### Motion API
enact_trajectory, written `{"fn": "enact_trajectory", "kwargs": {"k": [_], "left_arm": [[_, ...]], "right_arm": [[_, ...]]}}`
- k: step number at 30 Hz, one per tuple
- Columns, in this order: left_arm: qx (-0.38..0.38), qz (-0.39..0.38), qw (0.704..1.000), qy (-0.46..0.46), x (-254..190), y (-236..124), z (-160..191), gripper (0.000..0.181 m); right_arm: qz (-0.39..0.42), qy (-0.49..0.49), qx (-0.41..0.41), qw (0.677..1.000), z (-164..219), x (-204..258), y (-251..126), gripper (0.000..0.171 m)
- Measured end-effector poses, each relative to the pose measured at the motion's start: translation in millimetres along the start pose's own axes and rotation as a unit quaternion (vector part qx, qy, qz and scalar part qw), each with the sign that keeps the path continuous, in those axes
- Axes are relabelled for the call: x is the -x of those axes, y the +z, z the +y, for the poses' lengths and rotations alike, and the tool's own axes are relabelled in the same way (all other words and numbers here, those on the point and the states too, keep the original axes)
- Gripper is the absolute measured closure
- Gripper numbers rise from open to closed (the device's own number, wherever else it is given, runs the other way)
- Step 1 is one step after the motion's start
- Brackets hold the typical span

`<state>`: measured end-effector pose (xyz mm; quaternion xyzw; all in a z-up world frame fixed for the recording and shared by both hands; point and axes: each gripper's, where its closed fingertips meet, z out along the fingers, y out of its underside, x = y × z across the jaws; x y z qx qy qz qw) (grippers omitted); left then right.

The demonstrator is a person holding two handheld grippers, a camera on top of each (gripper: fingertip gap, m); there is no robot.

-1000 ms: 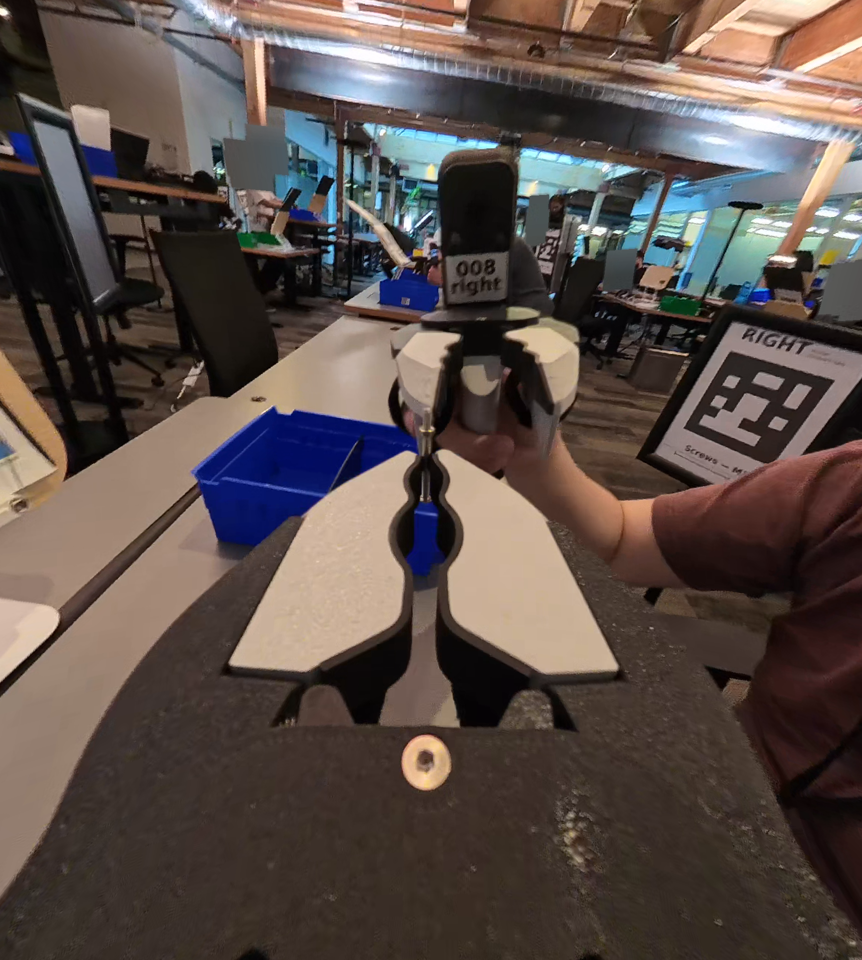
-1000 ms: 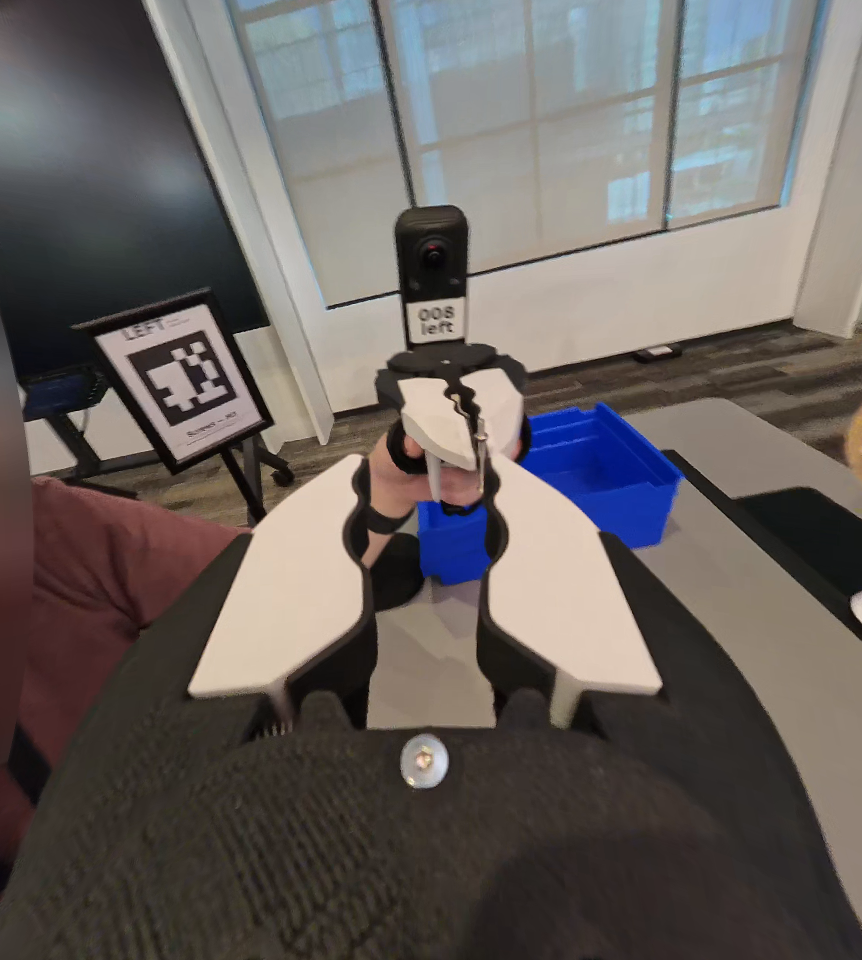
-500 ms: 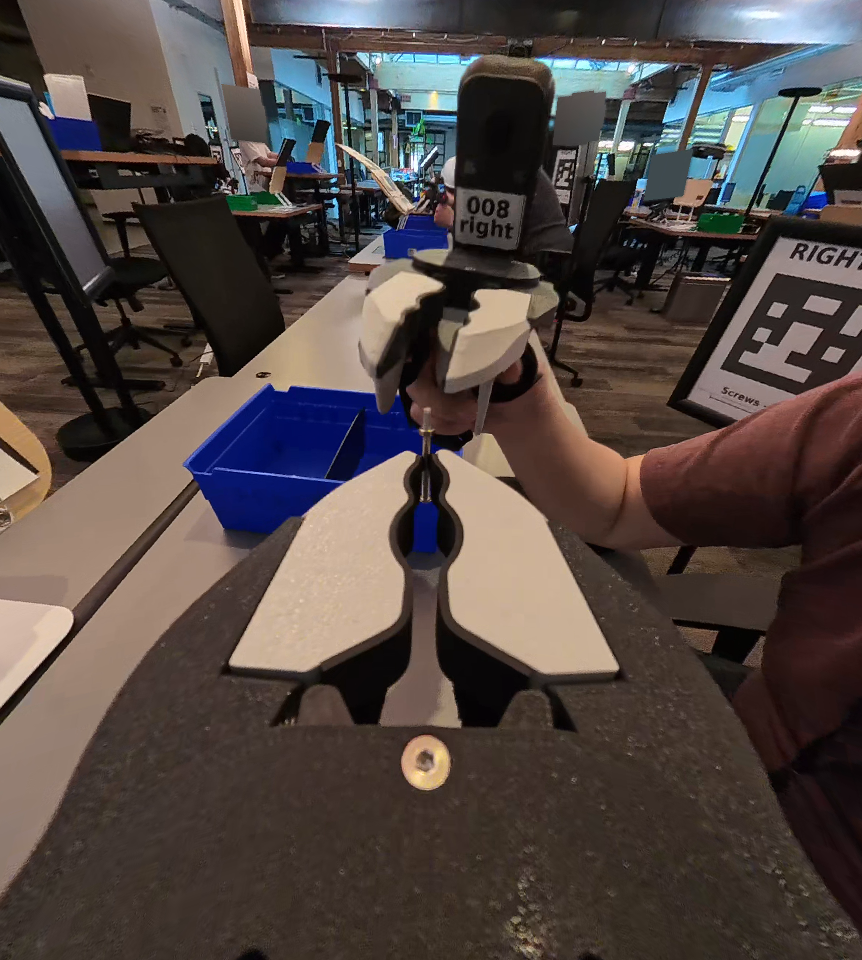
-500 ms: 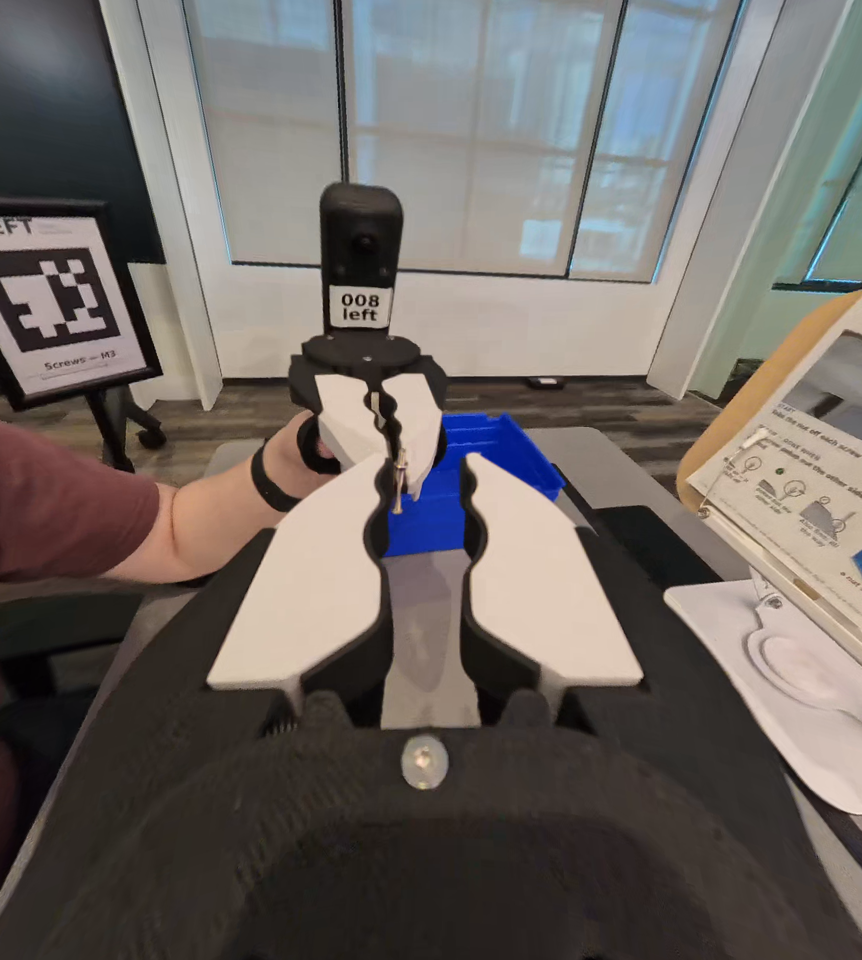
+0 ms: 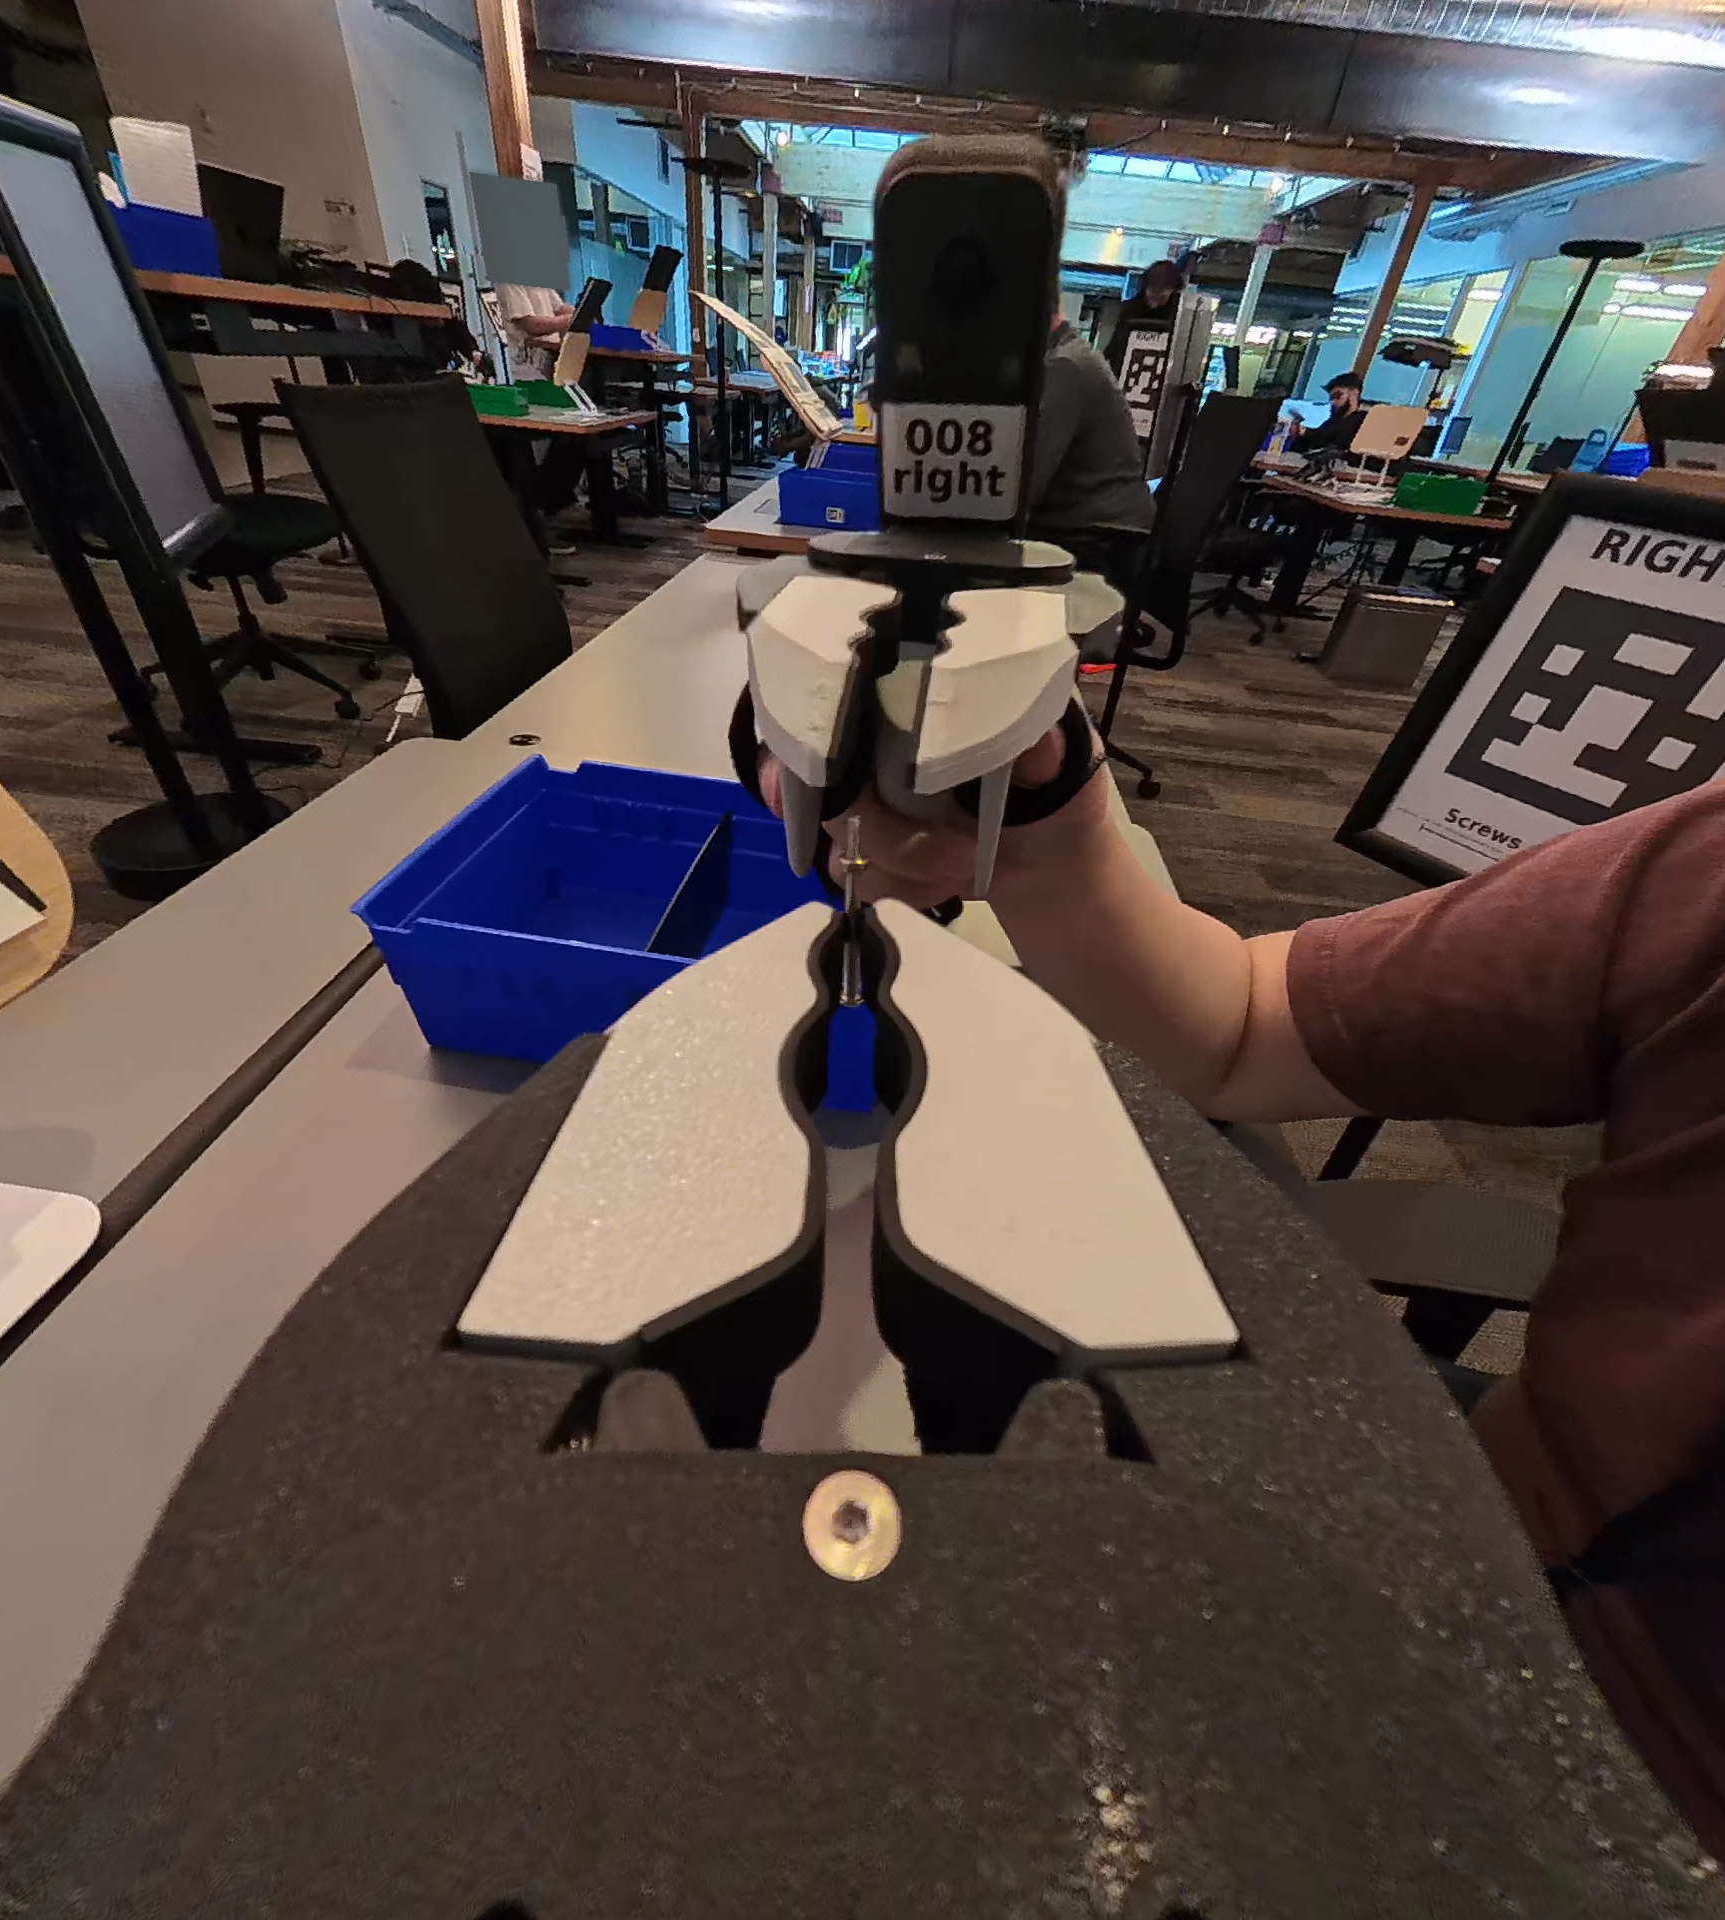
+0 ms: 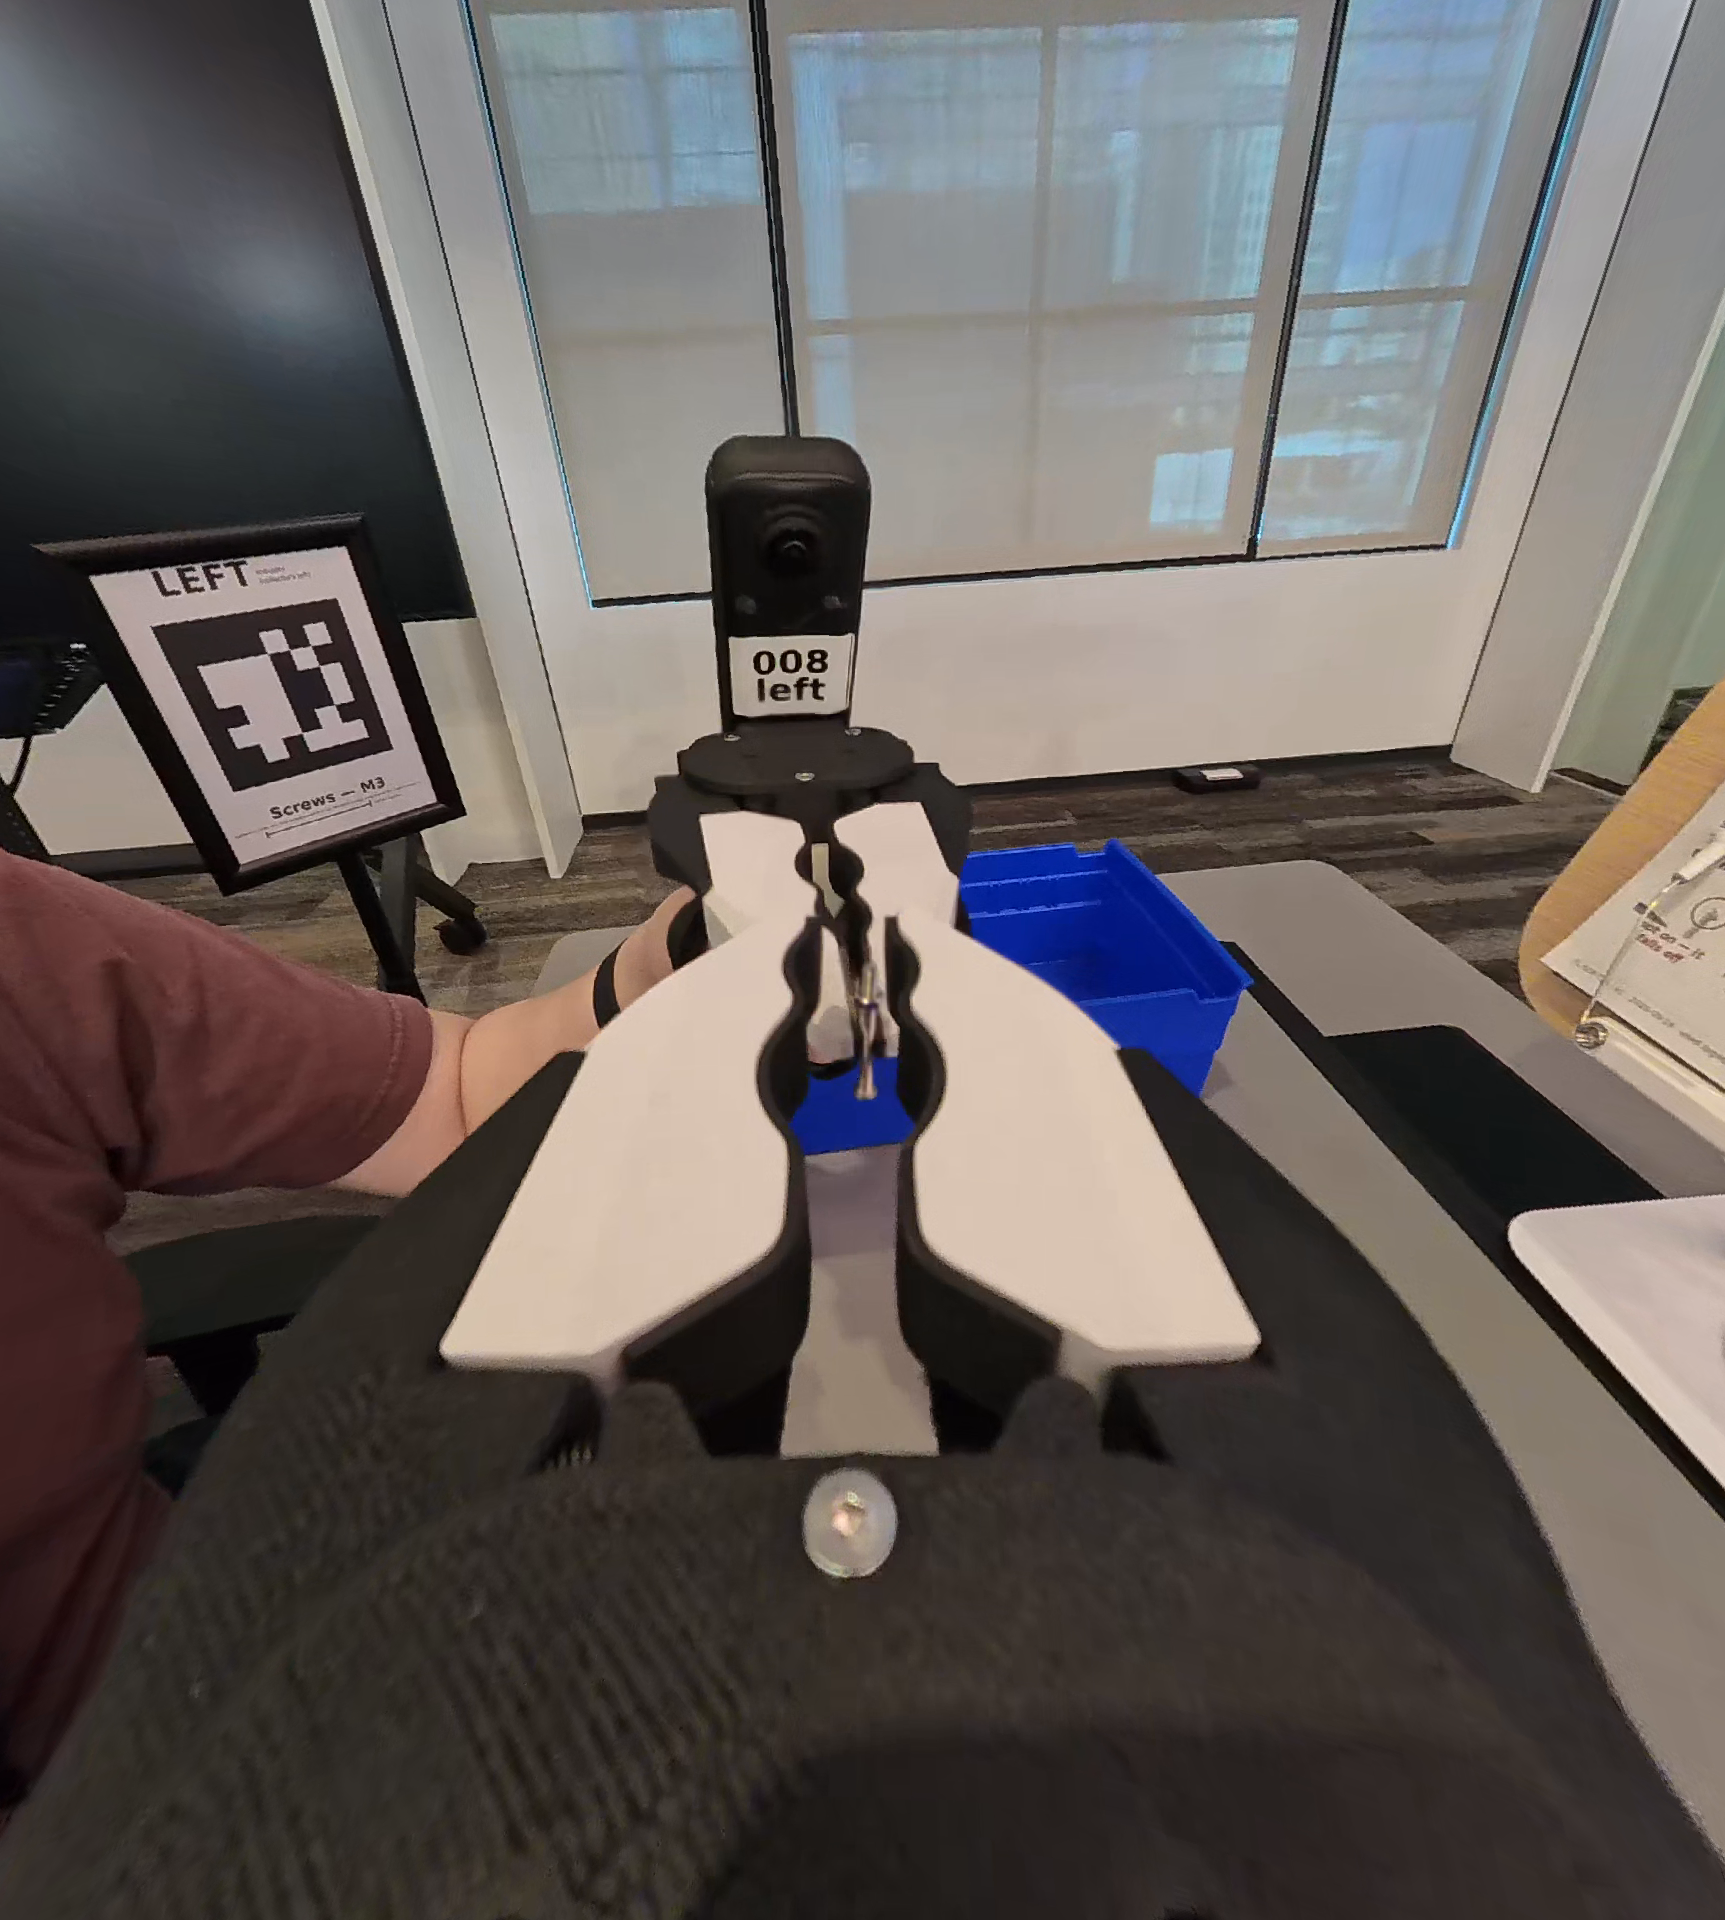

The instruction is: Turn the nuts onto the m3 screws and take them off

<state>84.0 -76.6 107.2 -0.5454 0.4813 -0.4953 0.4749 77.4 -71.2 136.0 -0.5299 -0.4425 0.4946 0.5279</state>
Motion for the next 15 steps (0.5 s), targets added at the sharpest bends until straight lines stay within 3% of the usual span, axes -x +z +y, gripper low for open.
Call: {"fn": "enact_trajectory", "kwargs": {"k": [15], "left_arm": [[0.008,0.012,0.999,-0.035,2,0,3,0.173]], "right_arm": [[-0.031,0.048,0.007,0.998,15,-3,10,0.168]]}}
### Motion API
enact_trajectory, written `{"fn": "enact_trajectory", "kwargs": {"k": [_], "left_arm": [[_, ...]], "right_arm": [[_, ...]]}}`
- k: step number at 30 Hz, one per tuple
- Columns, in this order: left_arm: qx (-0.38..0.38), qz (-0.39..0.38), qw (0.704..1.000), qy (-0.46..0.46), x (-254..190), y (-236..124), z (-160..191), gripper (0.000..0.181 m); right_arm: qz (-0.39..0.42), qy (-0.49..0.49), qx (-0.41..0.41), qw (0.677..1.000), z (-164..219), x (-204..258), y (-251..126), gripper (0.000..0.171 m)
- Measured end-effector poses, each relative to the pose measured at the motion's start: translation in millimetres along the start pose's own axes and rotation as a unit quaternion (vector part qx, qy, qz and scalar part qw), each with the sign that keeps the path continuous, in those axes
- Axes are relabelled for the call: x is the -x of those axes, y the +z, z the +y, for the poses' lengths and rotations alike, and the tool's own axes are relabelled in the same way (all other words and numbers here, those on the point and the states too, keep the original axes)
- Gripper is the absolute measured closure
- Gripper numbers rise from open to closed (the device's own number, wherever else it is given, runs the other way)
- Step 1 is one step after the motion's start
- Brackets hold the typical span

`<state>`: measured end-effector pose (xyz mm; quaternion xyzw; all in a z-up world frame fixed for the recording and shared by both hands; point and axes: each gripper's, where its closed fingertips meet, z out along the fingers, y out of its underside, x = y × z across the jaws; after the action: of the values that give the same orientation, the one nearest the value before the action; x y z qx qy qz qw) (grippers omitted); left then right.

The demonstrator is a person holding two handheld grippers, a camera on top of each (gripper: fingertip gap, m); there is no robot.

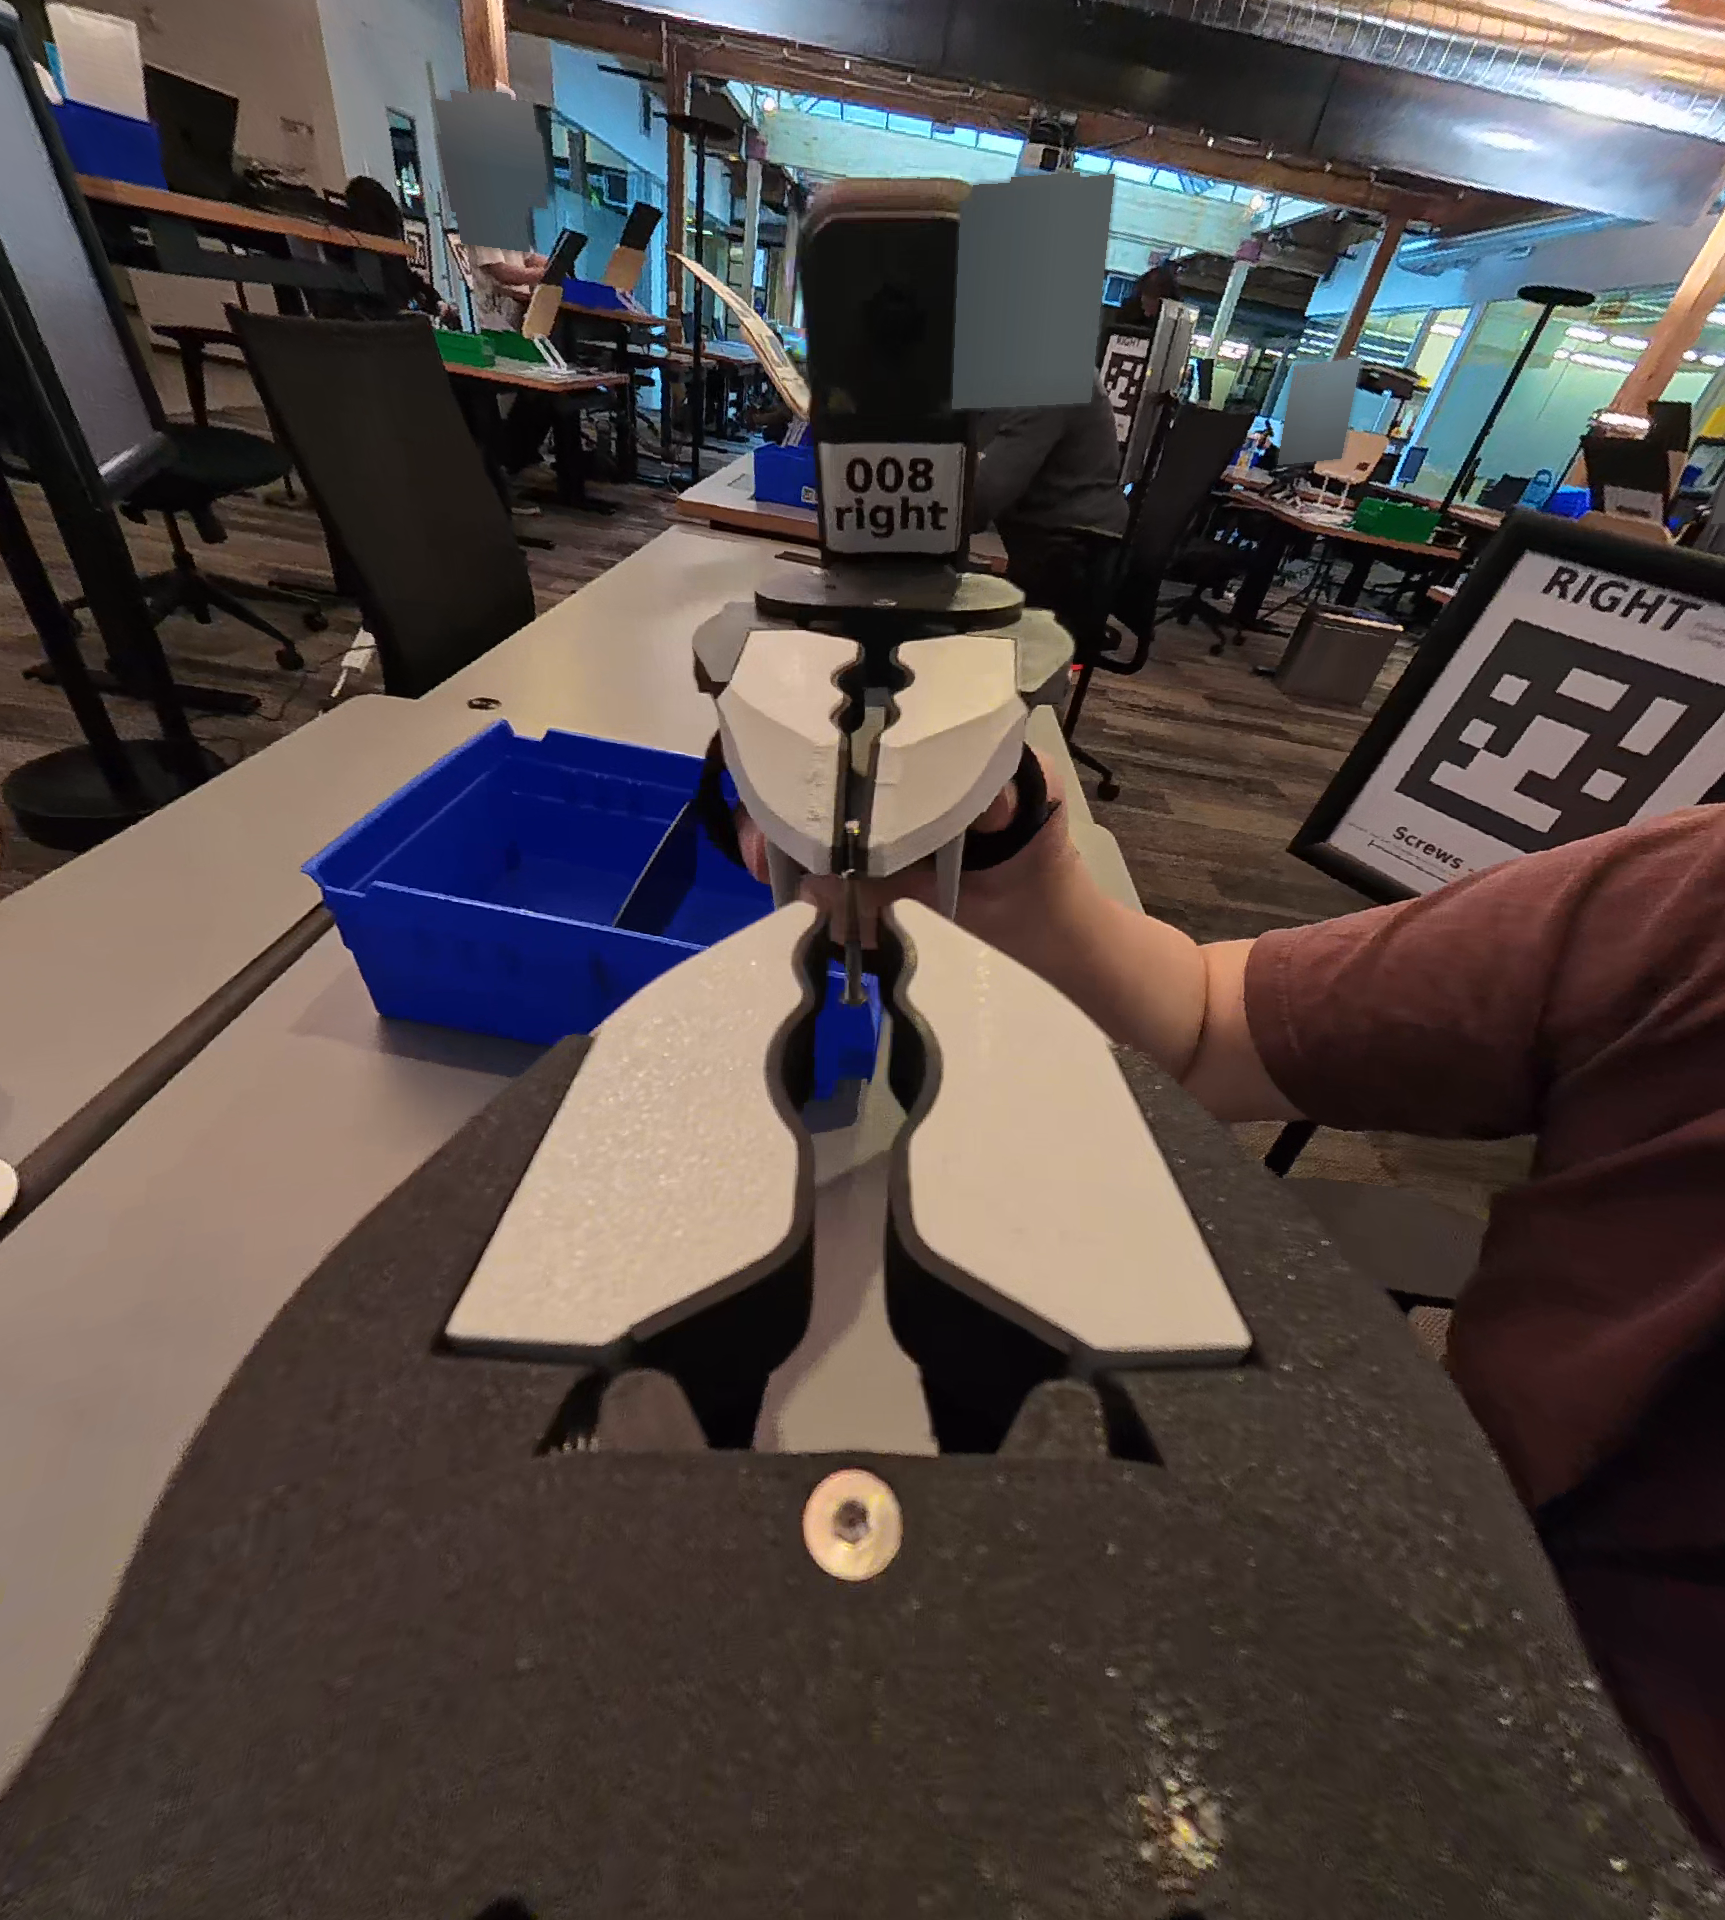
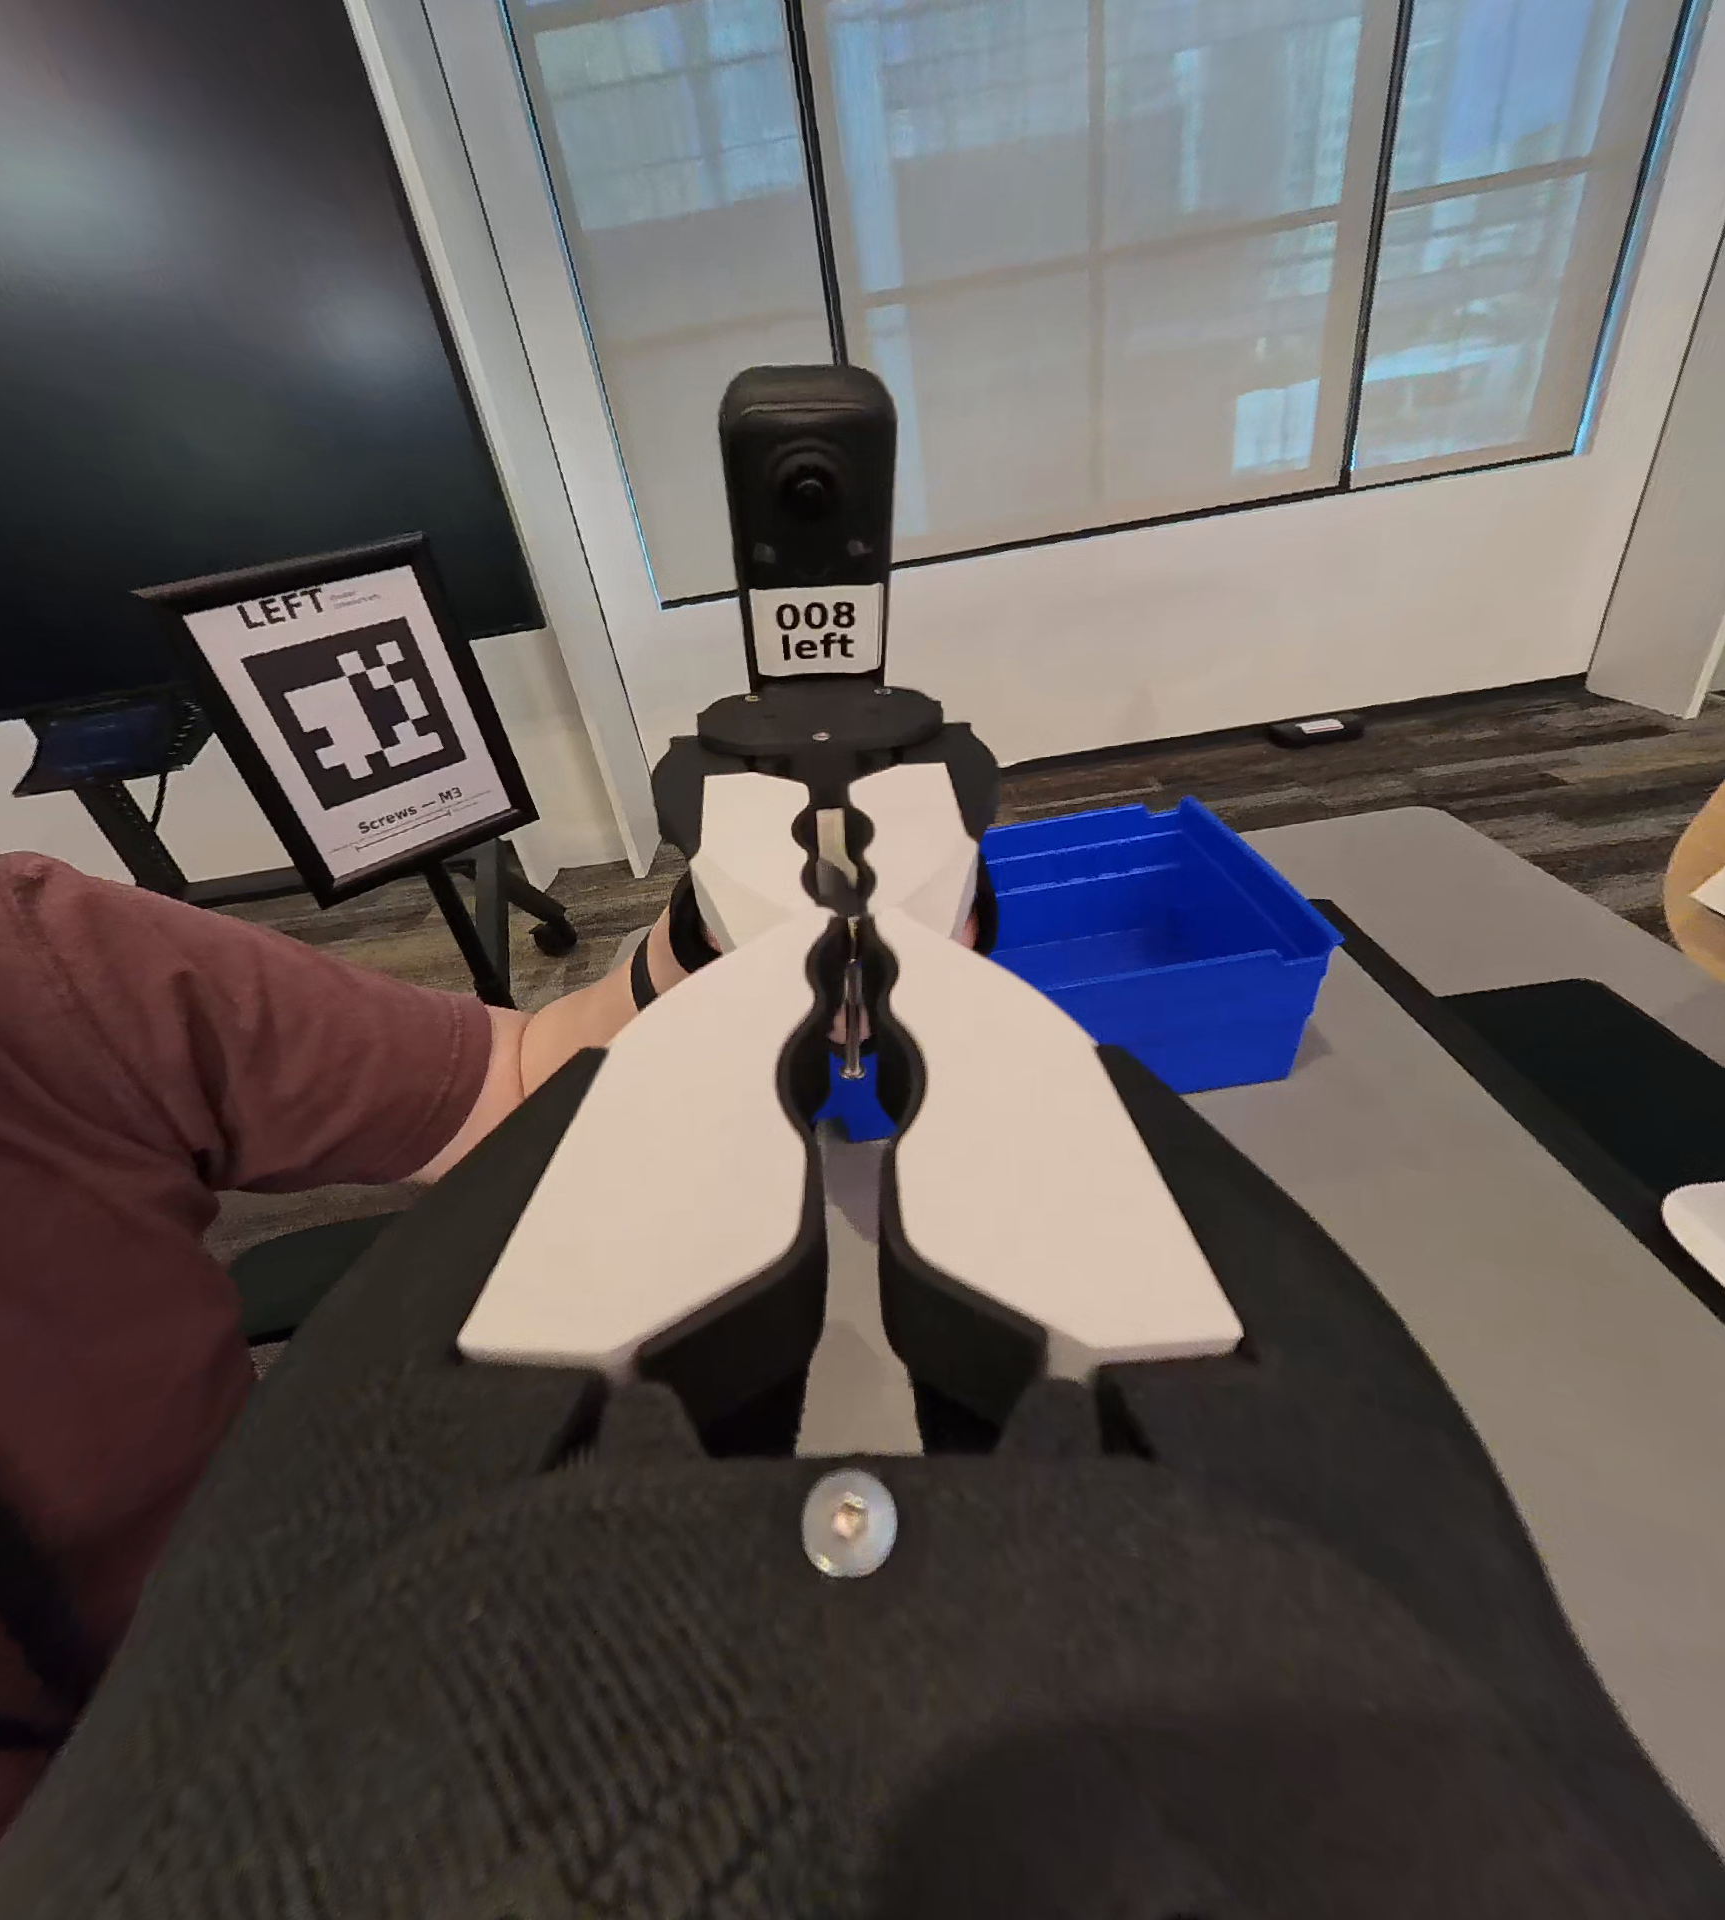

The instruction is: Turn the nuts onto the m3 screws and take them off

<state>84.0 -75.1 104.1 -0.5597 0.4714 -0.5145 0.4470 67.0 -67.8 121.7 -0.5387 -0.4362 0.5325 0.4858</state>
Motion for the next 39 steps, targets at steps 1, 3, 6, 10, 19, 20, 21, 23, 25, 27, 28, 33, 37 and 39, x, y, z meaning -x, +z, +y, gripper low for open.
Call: {"fn": "enact_trajectory", "kwargs": {"k": [1,3,6,10,19,20,21,23,25,27,28,33,37,39], "left_arm": [[0.002,-0.002,1.0,-0.006,2,0,1,0.172],[-0.002,0.003,1.0,-0.019,3,1,1,0.171],[-0.011,0.025,0.999,-0.034,0,2,1,0.179],[-0.01,0.03,0.998,-0.046,1,3,2,0.179],[0.007,0.031,0.998,-0.048,1,6,8,0.179],[0.009,0.026,0.999,-0.045,2,6,8,0.179],[0.008,0.02,0.999,-0.039,2,5,7,0.179],[0.01,0.007,1.0,-0.025,3,4,6,0.179],[0.016,-0.01,1.0,-0.014,6,3,7,0.179],[0.012,-0.029,1.0,0.0,10,2,6,0.179],[0.01,-0.03,0.999,0.003,9,2,5,0.179],[0.006,-0.02,1.0,0.004,5,5,4,0.179],[0.011,-0.001,1.0,0.005,0,7,6,0.179],[0.011,0.005,1.0,0.003,-2,8,6,0.179]], "right_arm": [[-0.001,0.0,-0.002,1.0,0,0,0,0.168],[-0.007,0.002,-0.008,1.0,-2,1,0,0.168],[-0.002,-0.001,-0.011,1.0,-3,0,-1,0.168],[0.004,-0.006,-0.007,1.0,-2,-2,-1,0.168],[0.002,-0.005,-0.004,1.0,0,-3,-1,0.168],[0.004,-0.008,-0.003,1.0,0,-3,-1,0.168],[0.008,-0.014,-0.004,1.0,-1,-4,-1,0.168],[0.024,-0.027,-0.014,0.999,-8,-5,-5,0.152],[0.053,-0.051,-0.015,0.997,-14,-8,-11,0.146],[0.075,-0.072,-0.008,0.995,-15,-11,-15,0.145],[0.076,-0.075,-0.003,0.994,-13,-10,-14,0.143],[0.06,-0.057,0.022,0.996,3,-11,2,0.137],[0.051,-0.048,0.014,0.997,4,-10,5,0.139],[0.045,-0.043,0.016,0.998,4,-11,3,0.139]]}}
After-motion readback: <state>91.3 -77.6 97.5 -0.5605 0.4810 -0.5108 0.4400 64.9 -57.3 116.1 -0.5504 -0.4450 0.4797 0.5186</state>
